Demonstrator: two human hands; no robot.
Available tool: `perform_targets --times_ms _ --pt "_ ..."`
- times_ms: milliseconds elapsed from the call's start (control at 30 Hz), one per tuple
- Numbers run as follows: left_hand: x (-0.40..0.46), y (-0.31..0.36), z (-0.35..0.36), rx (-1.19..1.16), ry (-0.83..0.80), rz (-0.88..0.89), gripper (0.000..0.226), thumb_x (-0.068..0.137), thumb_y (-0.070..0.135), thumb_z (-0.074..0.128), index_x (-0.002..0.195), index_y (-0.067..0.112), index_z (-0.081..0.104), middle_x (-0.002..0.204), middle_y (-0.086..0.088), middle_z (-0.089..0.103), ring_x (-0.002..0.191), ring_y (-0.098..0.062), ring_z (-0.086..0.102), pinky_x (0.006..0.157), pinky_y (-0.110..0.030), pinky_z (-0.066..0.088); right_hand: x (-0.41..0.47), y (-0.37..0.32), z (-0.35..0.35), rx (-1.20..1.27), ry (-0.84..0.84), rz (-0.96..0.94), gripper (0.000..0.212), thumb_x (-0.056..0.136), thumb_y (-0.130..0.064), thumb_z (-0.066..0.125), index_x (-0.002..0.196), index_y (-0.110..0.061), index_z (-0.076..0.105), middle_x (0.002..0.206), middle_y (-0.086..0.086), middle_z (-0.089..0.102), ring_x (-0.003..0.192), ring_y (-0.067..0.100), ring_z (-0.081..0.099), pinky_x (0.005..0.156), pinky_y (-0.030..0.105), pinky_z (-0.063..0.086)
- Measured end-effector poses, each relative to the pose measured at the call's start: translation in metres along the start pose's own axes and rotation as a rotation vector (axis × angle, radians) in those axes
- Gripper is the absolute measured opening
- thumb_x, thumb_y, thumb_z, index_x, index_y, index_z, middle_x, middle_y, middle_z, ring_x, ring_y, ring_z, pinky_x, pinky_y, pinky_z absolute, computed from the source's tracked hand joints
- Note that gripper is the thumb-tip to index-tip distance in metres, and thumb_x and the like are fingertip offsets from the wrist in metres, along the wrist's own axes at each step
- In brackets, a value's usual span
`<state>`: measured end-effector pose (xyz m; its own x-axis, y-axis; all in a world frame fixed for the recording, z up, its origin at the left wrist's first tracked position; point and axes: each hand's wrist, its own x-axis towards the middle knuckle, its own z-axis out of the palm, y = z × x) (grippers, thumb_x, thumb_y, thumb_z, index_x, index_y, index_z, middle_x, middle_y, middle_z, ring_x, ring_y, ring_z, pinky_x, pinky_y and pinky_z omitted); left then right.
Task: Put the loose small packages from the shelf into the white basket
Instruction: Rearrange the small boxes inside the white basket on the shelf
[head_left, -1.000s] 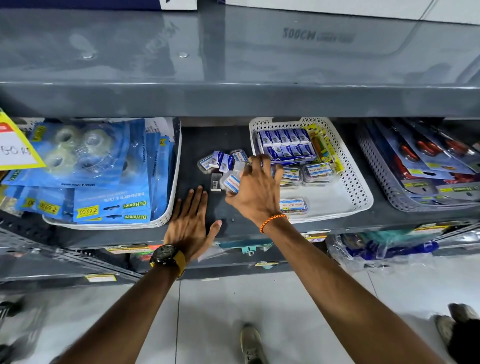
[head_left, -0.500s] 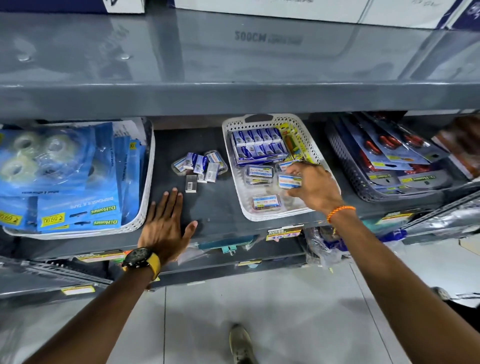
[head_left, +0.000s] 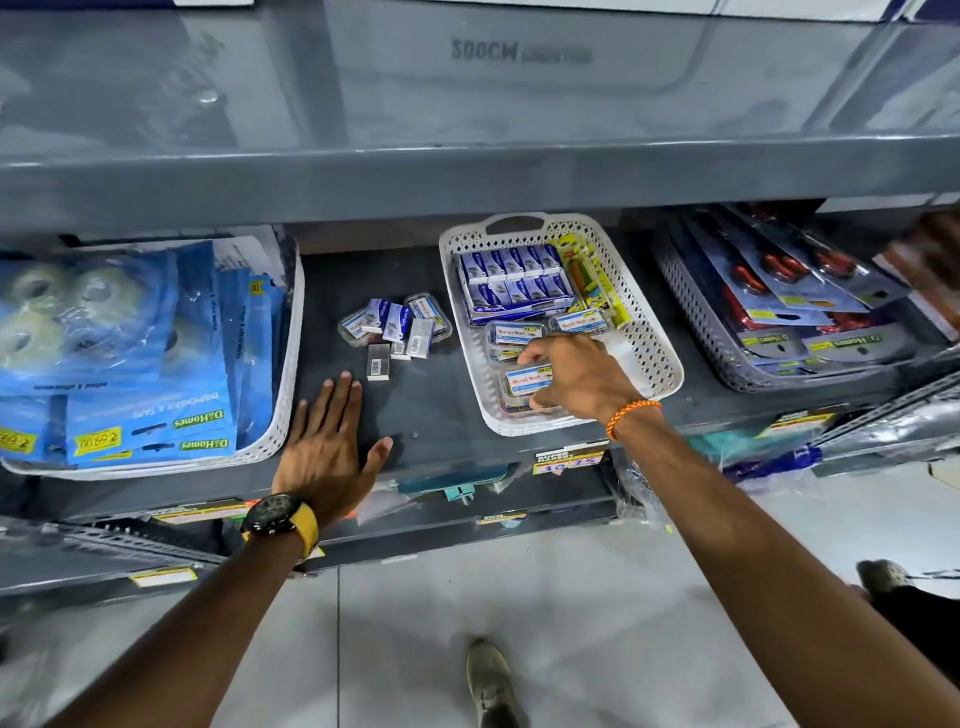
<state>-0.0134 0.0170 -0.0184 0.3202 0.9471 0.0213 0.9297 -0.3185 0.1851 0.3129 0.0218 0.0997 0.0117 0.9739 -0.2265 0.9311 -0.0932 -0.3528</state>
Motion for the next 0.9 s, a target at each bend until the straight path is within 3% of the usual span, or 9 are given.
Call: perform_targets --times_ms 167,433,667,900 --pt "0.0 -0.001 0.001 -0.002 0.001 0.002 0.086 0.096 0.065 0.022 0.161 0.01 0.012 0.171 -0.006 0.004 0.158 -0.025 0.003 0.127 -0.052 0.011 -0.002 -0.002 -0.001 -0.021 0.005 -0.006 0.056 0.066 -0.023 0.089 0.116 -0.031 0.066 0.121 -0.002 0.069 0.107 0.021 0.064 0.09 0.034 0.053" --pt "0.0 -0.002 0.002 -0.003 0.002 0.0 0.086 0.096 0.065 0.02 0.161 0.011 0.009 0.171 -0.004 0.002 0.158 -0.024 0.002 0.127 -0.052 0.011 -0.006 -0.008 0.002 -0.019 -0.014 -0.007 0.056 0.067 -0.027 0.089 0.117 -0.032 0.064 0.122 -0.002 0.067 0.111 0.021 0.063 0.093 0.039 0.054" --pt "0.0 0.0 0.003 -0.006 0.013 -0.004 0.086 0.095 0.065 0.022 0.161 0.01 0.011 0.171 -0.005 0.004 0.158 -0.025 0.003 0.127 -0.051 0.011 -0.007 -0.017 -0.007 -0.083 0.041 -0.019 0.077 0.065 -0.04 0.088 0.133 -0.033 0.053 0.133 -0.005 0.061 0.121 0.024 0.057 0.096 0.041 0.05" --pt "0.001 0.001 0.002 0.03 -0.001 -0.019 0.087 0.093 0.063 0.025 0.161 0.009 0.012 0.171 -0.008 0.006 0.157 -0.027 0.007 0.127 -0.05 0.012 0.024 -0.071 -0.011 -0.028 0.149 -0.109 0.054 0.076 -0.045 0.079 0.126 -0.03 0.062 0.126 0.003 0.067 0.116 0.027 0.06 0.097 0.04 0.05"
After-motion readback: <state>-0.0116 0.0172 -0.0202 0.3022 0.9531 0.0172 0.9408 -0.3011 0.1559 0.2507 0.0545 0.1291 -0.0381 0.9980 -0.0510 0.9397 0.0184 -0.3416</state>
